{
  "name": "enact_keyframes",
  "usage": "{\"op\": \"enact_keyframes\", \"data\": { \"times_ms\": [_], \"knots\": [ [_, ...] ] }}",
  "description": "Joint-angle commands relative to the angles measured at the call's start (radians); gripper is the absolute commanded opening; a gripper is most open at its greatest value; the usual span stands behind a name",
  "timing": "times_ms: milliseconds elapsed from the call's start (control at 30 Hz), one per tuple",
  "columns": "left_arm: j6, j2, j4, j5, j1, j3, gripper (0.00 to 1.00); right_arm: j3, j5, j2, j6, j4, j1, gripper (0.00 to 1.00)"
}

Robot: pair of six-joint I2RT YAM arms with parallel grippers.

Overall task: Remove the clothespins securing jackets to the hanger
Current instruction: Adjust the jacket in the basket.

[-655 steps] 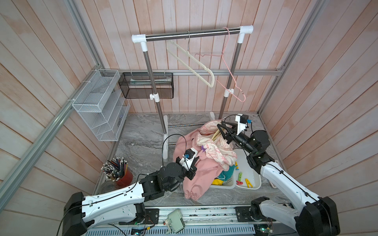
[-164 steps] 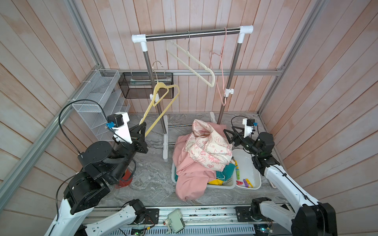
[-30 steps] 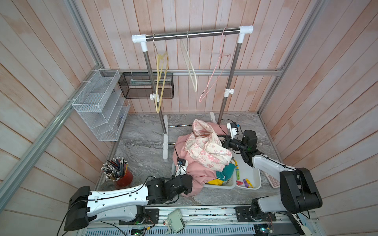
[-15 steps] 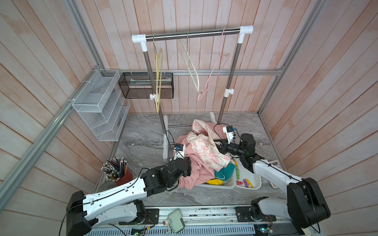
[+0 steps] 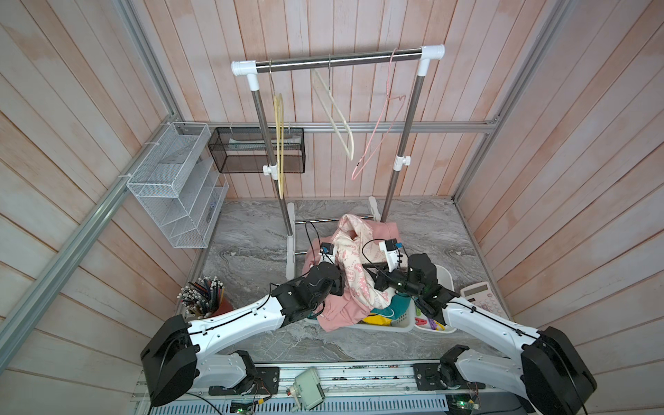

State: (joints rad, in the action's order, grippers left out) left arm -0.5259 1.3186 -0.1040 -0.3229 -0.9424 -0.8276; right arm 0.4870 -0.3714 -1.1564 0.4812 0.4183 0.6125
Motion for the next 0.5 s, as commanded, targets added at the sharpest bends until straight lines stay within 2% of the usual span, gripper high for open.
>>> {"op": "enact_keyframes", "data": {
  "times_ms": [0, 167, 333, 433, 467],
  "knots": [
    [-0.043, 0.053, 0.037, 0.085, 0.021, 0.039, 0.0, -0.047, 0.124, -0.031, 0.057, -0.1, 0.041, 0.0],
    [-0.112, 0.092, 0.0, 0.151, 0.047, 0.102, 0.0, -0.067, 0.218, -0.063, 0.081, -0.162, 0.047, 0.0],
    [-0.16, 0.102, -0.081, 0.164, 0.063, 0.121, 0.01, -0.087, 0.272, -0.099, 0.098, -0.189, 0.072, 0.0],
    [-0.179, 0.086, -0.14, 0.179, 0.076, 0.103, 0.3, -0.075, 0.27, -0.154, 0.092, -0.217, 0.072, 0.0],
    [-0.187, 0.067, -0.173, 0.173, 0.076, 0.087, 0.43, -0.067, 0.268, -0.17, 0.085, -0.229, 0.072, 0.0]
  ]
}}
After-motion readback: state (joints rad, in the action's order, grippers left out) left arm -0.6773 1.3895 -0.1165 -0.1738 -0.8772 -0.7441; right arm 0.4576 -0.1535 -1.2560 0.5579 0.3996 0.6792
